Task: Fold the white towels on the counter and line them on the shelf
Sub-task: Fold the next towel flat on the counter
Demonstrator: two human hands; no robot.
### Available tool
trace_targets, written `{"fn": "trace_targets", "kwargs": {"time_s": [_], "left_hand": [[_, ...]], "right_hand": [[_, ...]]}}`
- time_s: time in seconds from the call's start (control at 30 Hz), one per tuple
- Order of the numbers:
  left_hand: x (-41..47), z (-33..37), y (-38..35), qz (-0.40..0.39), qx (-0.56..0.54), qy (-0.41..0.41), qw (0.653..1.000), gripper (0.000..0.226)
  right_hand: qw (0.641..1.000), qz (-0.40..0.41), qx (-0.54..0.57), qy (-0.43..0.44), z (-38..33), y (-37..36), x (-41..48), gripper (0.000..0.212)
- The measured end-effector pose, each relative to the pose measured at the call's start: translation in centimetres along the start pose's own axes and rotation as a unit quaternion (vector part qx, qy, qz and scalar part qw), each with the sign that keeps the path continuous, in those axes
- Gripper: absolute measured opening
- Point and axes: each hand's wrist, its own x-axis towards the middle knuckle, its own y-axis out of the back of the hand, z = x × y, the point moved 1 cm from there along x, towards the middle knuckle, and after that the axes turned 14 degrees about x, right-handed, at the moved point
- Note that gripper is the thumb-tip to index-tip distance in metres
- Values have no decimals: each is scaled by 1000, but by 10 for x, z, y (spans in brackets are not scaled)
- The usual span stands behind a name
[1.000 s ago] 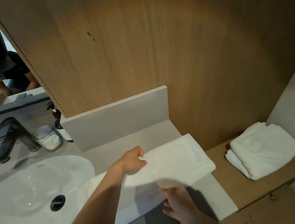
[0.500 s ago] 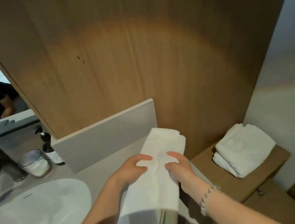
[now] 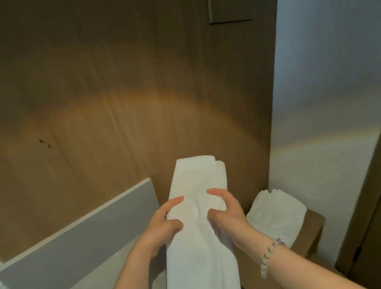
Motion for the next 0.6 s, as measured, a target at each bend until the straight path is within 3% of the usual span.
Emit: {"fn": "trace_targets", "kwargs": {"time_s": [0.33,0.6], "left_hand": [[52,78,-111,-10,-24,3,1000,59],[86,202,-226,94,-39,-30,994,52]], "right_hand": [[998,-9,-43,52,-43,128,61,38],[980,-89,-105,143,-137,259,121,39]]}}
